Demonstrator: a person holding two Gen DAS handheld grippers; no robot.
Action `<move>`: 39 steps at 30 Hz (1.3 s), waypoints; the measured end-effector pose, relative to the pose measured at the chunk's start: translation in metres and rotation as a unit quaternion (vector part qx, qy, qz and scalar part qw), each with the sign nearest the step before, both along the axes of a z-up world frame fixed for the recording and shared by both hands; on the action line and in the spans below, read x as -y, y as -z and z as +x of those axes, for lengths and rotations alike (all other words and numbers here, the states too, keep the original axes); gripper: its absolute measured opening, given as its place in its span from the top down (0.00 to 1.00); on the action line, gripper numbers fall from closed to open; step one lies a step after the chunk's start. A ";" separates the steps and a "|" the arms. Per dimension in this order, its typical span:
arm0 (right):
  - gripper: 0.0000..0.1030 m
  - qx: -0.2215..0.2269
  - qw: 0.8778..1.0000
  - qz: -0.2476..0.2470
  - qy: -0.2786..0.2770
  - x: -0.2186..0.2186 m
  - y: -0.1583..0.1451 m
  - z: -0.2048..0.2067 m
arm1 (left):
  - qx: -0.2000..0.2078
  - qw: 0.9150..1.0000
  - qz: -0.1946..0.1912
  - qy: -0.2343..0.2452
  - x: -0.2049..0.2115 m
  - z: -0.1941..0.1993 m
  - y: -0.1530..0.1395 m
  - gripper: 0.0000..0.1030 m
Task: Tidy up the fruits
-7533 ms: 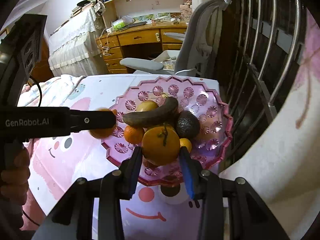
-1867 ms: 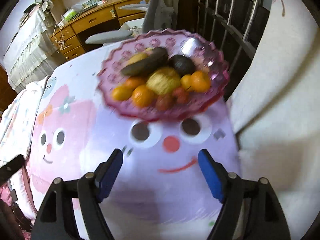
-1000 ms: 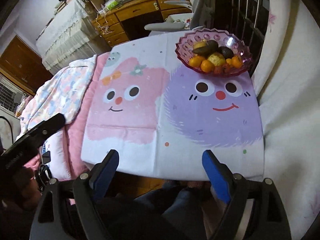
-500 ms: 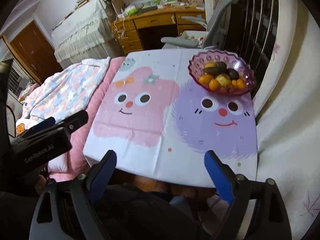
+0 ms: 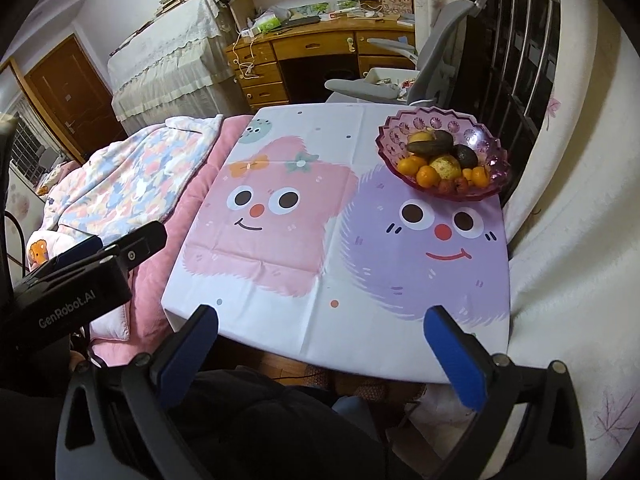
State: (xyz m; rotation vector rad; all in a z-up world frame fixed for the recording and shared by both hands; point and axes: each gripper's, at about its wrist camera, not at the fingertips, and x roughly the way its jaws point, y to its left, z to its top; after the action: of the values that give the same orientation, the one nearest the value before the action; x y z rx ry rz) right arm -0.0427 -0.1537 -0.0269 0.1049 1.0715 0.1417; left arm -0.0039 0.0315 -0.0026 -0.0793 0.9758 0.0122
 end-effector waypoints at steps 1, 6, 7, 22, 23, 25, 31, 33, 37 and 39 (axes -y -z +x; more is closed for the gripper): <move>0.00 -0.001 1.000 0.001 -0.001 -0.001 0.000 -0.001 | -0.001 1.000 0.001 0.000 0.000 0.000 0.000 0.01; 0.00 -0.002 1.000 0.005 -0.001 -0.002 0.002 -0.004 | -0.002 1.000 0.002 0.002 0.001 -0.006 0.000 0.01; 0.00 -0.002 1.000 0.005 -0.001 -0.002 0.003 -0.004 | -0.002 1.000 0.003 0.004 0.001 -0.007 -0.001 0.01; 0.00 -0.007 1.000 0.002 0.013 -0.005 0.005 -0.014 | 0.000 1.000 0.006 0.027 0.009 -0.010 -0.001 0.01; 0.00 -0.007 1.000 0.002 0.014 -0.003 0.005 -0.013 | 0.000 1.000 0.005 0.029 0.009 -0.010 -0.001 0.01; 0.00 -0.007 1.000 0.002 0.017 -0.002 0.005 -0.012 | 0.000 0.999 0.006 0.032 0.011 -0.009 0.000 0.01; 0.00 -0.007 1.000 0.007 0.021 0.000 0.004 -0.013 | -0.001 0.999 0.011 0.042 0.016 -0.007 0.000 0.01; 0.00 -0.007 1.000 0.008 0.022 0.001 0.004 -0.013 | 0.000 0.999 0.013 0.044 0.017 -0.006 0.000 0.01; 0.00 -0.008 1.000 0.009 0.021 0.002 0.004 -0.012 | -0.001 0.999 0.014 0.045 0.019 -0.007 0.000 0.01; 0.00 -0.008 1.000 0.009 0.021 0.001 0.005 -0.012 | 0.000 0.999 0.016 0.046 0.018 -0.007 0.000 0.01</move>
State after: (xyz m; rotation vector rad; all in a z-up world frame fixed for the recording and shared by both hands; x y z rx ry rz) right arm -0.0549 -0.1551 -0.0316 0.1445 1.0826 0.1121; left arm -0.0112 0.0132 -0.0028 -0.0046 0.9787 -0.0576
